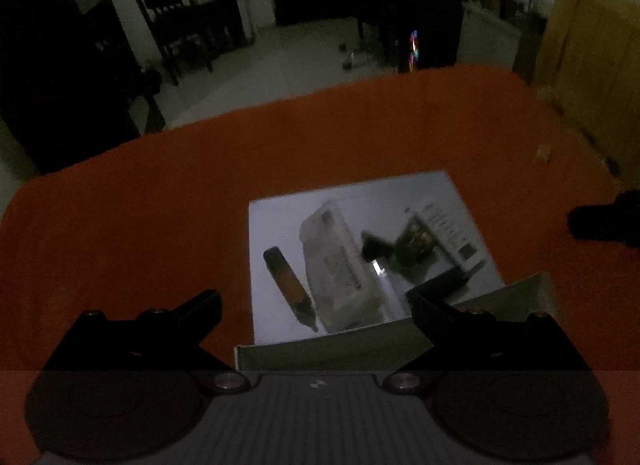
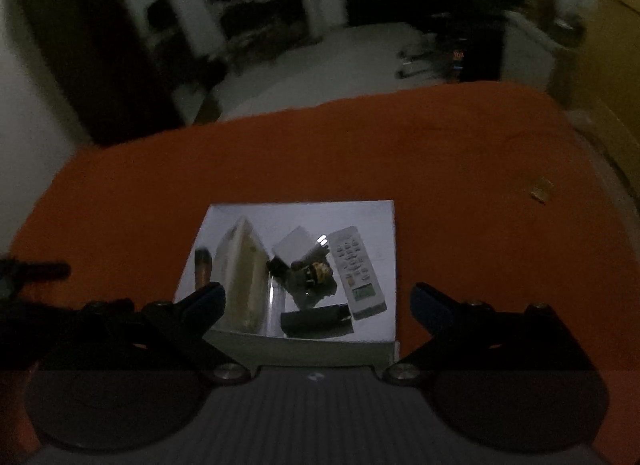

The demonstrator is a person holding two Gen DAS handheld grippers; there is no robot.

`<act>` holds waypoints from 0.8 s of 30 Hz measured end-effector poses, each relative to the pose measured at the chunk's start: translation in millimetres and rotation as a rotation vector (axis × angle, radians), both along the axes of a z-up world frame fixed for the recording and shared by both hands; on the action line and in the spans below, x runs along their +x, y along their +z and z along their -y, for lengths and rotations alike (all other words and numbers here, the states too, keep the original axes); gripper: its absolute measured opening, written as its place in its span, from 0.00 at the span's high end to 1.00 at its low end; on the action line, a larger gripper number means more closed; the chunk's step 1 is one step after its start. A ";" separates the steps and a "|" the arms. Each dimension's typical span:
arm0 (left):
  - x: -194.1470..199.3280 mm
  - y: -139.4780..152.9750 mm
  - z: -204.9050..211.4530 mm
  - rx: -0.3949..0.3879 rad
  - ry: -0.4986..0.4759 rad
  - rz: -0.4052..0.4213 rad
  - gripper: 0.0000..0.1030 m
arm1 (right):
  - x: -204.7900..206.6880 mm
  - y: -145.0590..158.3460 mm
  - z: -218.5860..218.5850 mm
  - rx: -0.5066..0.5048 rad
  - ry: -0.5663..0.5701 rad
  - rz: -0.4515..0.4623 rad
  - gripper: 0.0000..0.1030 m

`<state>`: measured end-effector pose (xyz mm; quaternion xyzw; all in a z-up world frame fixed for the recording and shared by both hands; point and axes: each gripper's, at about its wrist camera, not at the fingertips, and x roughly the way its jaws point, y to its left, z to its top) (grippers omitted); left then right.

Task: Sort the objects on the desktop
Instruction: 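Grasp the white tissue pack with the left tool while the right tool grasps the white remote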

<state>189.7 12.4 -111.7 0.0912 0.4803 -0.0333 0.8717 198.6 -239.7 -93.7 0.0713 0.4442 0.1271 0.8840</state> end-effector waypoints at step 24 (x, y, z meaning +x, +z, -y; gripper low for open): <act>129.8 -115.1 -24.6 -0.112 0.143 -0.272 0.00 | 135.5 -141.0 10.1 0.013 0.192 -0.127 0.43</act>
